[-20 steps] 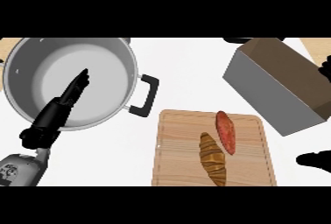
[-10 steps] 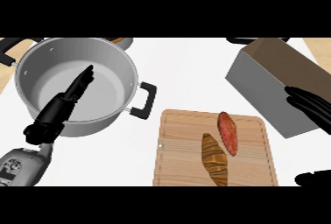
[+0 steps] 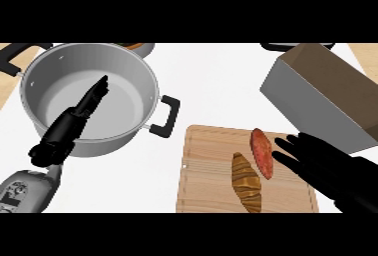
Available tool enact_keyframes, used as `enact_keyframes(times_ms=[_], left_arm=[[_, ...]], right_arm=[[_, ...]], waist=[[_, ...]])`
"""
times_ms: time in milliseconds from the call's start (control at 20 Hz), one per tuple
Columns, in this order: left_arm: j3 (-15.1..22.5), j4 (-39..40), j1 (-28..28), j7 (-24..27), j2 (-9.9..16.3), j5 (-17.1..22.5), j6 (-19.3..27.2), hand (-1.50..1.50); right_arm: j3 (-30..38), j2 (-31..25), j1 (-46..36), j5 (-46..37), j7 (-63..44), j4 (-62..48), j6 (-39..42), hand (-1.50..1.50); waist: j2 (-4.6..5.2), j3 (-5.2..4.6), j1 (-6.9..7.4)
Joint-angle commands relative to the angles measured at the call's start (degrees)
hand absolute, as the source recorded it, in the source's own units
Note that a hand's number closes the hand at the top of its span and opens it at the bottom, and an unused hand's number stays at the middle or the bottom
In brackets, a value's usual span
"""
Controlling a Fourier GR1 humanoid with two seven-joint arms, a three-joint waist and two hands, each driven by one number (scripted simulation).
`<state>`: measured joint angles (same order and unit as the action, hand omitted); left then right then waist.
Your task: Pick the croissant from the cutting board and place it in the cardboard box
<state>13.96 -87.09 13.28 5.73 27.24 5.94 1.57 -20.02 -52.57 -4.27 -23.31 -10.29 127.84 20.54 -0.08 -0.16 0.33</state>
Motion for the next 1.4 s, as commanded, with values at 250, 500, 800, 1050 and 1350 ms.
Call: enact_keyframes(times_ms=[250,500,800,1050,1350], left_arm=[[-1.88,0.89,-1.49,1.72,-0.73,-1.37,-2.16,0.00],[-4.08,0.38,-1.03,-0.22,-0.80,-1.66,-4.37,0.00],[-5.27,-0.63,-1.63,-0.38,-3.30,-3.51,-5.17,0.00],[-7.35,0.60,-0.88,1.50,-3.89,-4.69,-7.12,0.00],[-10.52,5.53,2.07,2.36,-5.67,-5.42,-9.94,0.00]], right_arm=[[-14.10,11.65,-8.48,-6.62,-25.28,3.93,13.77,-1.50],[-21.45,21.87,-8.81,-11.92,-32.11,0.80,16.19,-1.50],[-23.59,22.91,-5.65,-21.04,-27.55,-4.30,14.11,-1.50],[-24.58,25.46,-4.52,-26.97,-26.52,-7.37,11.37,-1.50],[-23.35,33.25,-8.33,-28.59,-28.79,-10.07,18.59,-1.50]], waist=[[0.09,0.05,0.33],[0.06,0.12,-0.14],[0.02,0.18,-0.22],[0.04,0.18,-0.30],[0.07,0.15,-0.40]])
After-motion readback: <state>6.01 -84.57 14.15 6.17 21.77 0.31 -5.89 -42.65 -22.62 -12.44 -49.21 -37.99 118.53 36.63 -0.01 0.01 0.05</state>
